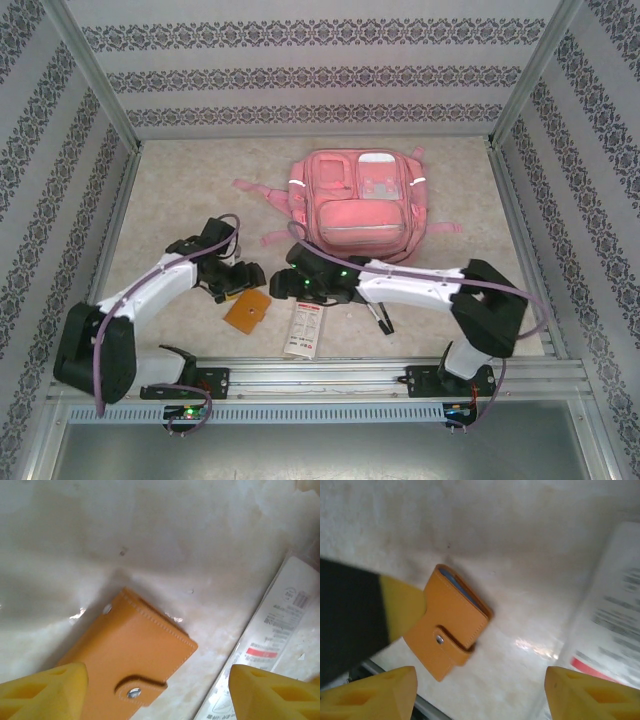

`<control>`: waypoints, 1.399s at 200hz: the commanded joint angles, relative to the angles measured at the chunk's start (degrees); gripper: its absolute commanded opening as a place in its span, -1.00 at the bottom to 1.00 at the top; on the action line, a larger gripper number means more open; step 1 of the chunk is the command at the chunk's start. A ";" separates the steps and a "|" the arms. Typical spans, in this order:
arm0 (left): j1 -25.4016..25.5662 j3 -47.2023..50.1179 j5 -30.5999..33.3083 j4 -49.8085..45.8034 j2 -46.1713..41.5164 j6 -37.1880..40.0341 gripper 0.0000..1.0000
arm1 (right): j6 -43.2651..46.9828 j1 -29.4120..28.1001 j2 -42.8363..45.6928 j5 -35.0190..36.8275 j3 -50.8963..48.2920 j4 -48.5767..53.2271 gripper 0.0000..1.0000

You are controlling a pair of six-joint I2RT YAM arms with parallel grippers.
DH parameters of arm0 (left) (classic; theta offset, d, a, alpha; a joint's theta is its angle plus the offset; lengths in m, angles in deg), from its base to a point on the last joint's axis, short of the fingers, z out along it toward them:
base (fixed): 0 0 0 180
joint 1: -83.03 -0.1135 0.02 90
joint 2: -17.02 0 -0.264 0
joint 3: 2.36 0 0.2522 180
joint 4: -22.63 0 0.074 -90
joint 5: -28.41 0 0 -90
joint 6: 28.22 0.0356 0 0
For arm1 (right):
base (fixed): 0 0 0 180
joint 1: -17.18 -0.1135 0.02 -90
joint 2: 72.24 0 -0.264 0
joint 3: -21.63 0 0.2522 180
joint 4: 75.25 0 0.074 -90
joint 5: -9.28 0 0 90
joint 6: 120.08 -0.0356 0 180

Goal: Pack books, pencil case, and school supplies into a backpack

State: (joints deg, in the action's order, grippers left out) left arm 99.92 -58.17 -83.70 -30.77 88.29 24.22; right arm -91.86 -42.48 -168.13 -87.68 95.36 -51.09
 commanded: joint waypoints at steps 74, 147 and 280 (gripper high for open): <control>-8.10 2.97 7.95 -2.76 -7.54 -4.96 0.58 | -35.25 -11.35 -16.47 8.49 8.39 -9.47 0.21; -8.12 8.67 -1.39 1.84 -3.16 -3.57 0.39 | -28.13 -9.11 -18.96 15.54 9.03 -6.44 0.06; -7.84 10.18 -3.66 2.81 -1.86 -2.15 0.13 | -9.33 -1.79 -21.92 0.85 10.49 -13.03 -0.23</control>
State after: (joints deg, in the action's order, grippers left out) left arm 91.96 -48.59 -88.18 -27.18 84.24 20.37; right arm -104.34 -44.44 -187.41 -83.70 104.05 -62.04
